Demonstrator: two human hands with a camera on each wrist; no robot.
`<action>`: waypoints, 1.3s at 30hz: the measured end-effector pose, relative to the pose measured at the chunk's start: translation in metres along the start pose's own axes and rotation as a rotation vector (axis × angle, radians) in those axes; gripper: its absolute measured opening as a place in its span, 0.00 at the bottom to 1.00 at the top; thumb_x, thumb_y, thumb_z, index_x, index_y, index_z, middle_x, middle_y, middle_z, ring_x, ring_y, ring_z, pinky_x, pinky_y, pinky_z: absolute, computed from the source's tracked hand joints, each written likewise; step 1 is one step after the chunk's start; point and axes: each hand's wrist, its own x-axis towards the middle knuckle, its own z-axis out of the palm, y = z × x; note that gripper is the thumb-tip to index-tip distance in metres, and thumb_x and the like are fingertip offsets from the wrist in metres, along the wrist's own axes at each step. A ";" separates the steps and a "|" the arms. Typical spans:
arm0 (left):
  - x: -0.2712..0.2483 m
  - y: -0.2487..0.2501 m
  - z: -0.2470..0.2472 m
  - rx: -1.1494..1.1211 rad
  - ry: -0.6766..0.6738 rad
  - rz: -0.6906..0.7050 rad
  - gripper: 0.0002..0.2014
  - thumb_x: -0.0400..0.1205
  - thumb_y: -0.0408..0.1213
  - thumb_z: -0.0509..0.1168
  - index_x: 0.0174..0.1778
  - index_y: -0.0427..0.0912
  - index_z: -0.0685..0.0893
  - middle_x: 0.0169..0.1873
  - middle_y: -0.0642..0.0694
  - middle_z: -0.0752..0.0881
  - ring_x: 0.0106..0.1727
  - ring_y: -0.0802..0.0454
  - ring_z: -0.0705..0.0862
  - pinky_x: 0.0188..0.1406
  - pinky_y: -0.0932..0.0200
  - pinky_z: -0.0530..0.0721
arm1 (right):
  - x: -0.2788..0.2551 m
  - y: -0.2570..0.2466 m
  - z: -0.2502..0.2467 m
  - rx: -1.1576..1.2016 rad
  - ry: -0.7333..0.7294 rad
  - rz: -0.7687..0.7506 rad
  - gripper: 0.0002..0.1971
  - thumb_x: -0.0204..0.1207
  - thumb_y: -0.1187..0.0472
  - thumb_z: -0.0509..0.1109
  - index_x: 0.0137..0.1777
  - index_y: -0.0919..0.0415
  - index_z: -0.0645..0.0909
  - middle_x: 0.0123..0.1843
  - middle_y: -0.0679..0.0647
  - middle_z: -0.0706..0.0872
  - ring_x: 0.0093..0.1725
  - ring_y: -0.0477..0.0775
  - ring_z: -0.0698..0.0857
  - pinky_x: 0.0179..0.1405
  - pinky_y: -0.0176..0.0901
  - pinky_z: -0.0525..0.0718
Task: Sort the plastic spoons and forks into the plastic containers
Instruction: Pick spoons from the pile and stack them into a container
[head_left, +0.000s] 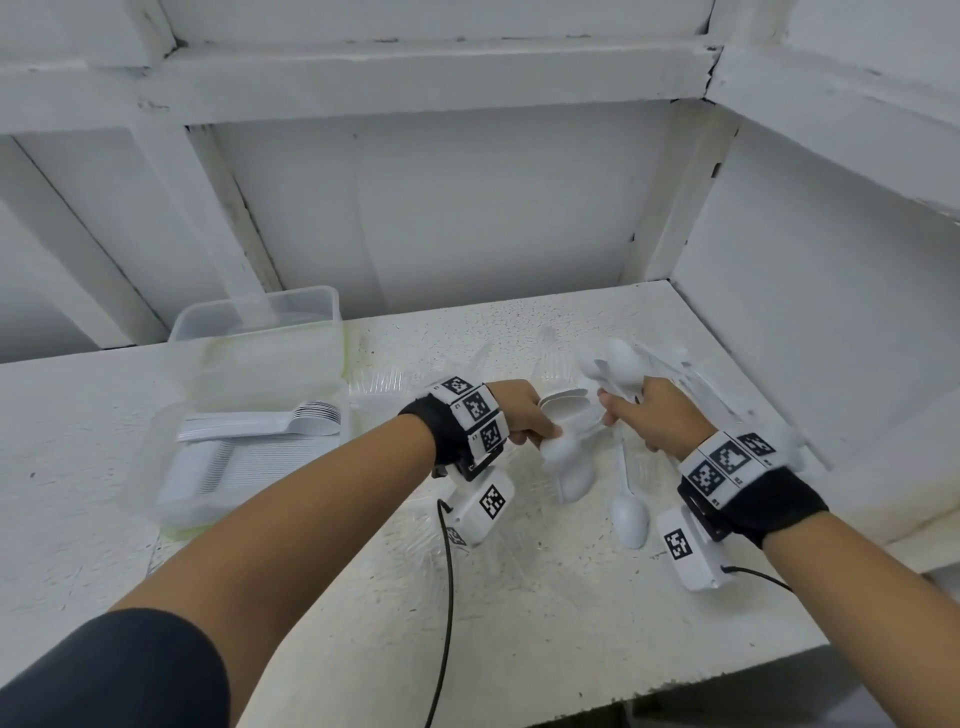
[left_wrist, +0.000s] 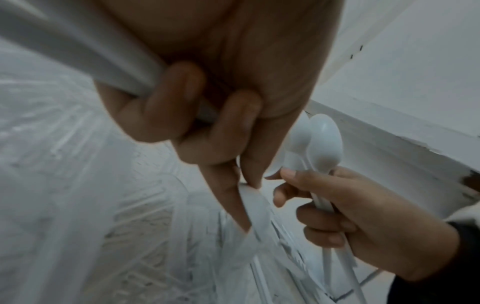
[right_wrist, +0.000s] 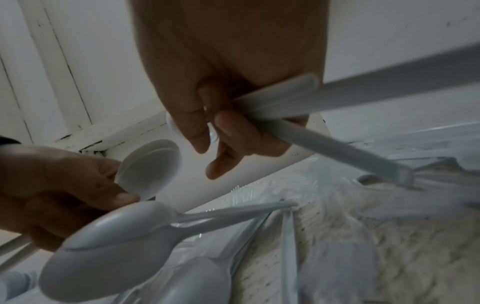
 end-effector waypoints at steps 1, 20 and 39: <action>-0.002 -0.003 -0.001 -0.013 0.009 -0.009 0.11 0.79 0.42 0.68 0.35 0.39 0.81 0.24 0.48 0.76 0.19 0.56 0.67 0.19 0.67 0.65 | -0.001 -0.001 0.001 -0.009 -0.004 0.001 0.07 0.80 0.57 0.65 0.49 0.59 0.82 0.39 0.53 0.87 0.23 0.45 0.72 0.14 0.32 0.68; -0.065 -0.047 -0.022 -0.696 0.129 0.005 0.15 0.81 0.35 0.63 0.28 0.44 0.69 0.18 0.52 0.63 0.14 0.60 0.58 0.11 0.71 0.55 | -0.044 -0.063 0.038 0.078 -0.150 -0.305 0.16 0.72 0.55 0.75 0.60 0.50 0.83 0.52 0.46 0.88 0.53 0.44 0.84 0.52 0.34 0.79; -0.112 -0.078 -0.009 -1.022 0.338 0.163 0.33 0.78 0.70 0.41 0.45 0.43 0.75 0.20 0.51 0.73 0.17 0.58 0.61 0.16 0.68 0.57 | -0.055 -0.110 0.095 0.285 0.223 -0.425 0.07 0.79 0.63 0.66 0.39 0.59 0.77 0.27 0.50 0.73 0.28 0.47 0.71 0.29 0.39 0.71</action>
